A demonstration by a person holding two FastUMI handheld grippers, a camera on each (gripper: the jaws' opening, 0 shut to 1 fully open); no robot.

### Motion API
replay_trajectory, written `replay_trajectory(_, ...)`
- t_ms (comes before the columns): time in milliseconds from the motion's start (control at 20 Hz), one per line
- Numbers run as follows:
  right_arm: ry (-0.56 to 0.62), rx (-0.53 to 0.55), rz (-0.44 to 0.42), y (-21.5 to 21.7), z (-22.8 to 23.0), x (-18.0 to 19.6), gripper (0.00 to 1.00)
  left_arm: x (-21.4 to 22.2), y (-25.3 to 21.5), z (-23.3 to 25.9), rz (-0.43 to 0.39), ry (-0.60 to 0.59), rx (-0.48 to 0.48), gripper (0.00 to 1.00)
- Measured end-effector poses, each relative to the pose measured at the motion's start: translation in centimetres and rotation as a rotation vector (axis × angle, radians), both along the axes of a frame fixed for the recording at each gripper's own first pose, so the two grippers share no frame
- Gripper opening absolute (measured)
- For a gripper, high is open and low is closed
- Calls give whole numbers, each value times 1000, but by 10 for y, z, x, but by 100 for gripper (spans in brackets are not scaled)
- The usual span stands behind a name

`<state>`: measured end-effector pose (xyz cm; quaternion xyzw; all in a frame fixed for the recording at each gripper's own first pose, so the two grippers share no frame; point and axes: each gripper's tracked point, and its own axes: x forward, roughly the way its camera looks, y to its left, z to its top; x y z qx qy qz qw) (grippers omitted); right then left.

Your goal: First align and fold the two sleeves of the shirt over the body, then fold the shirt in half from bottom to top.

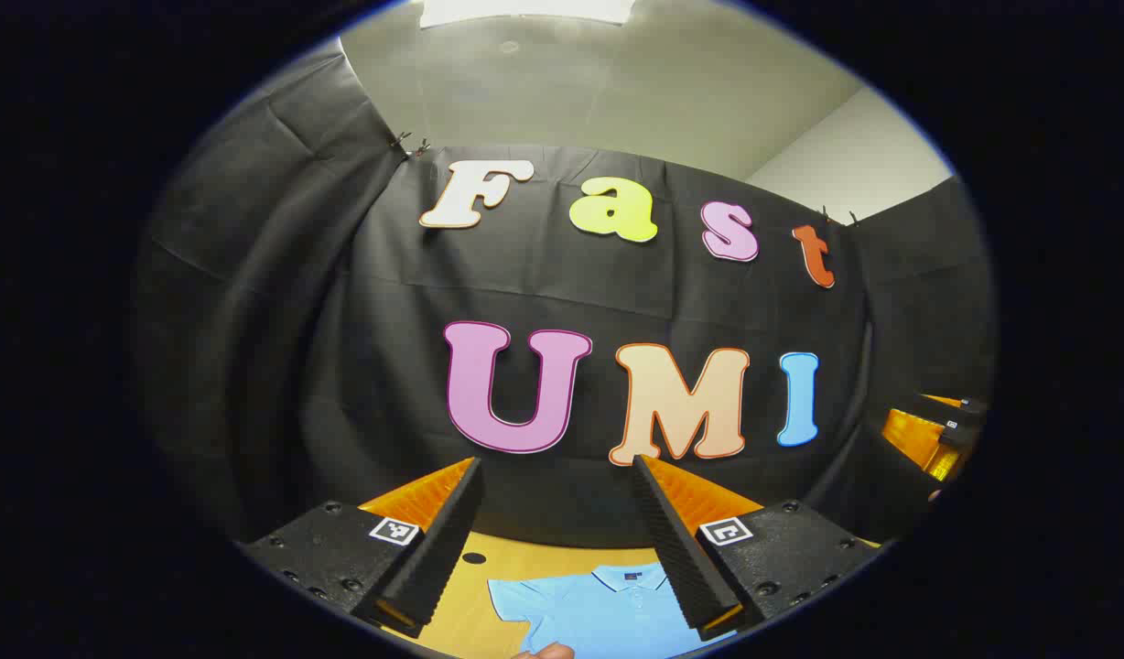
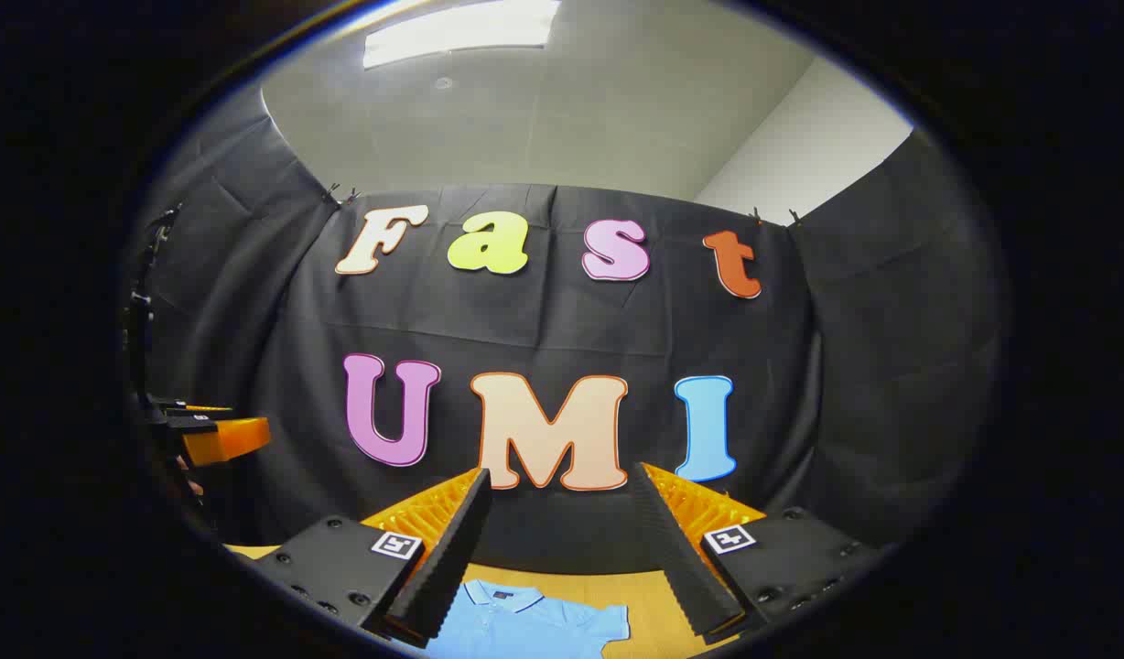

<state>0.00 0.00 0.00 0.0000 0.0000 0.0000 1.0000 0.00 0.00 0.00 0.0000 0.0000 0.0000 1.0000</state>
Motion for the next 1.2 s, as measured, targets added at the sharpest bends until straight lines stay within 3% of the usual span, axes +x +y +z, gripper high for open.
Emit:
replay_trajectory(600,35,-47,18,2,-18,-3,98,-7,1,-4,34,15,0,95)
replay_trajectory(800,54,-41,-12,-13,-27,-2,98,-7,-4,-10,35,28,7,95)
replay_trajectory(1200,189,-35,-21,-56,-101,29,98,-2,-8,-20,63,38,29,93)
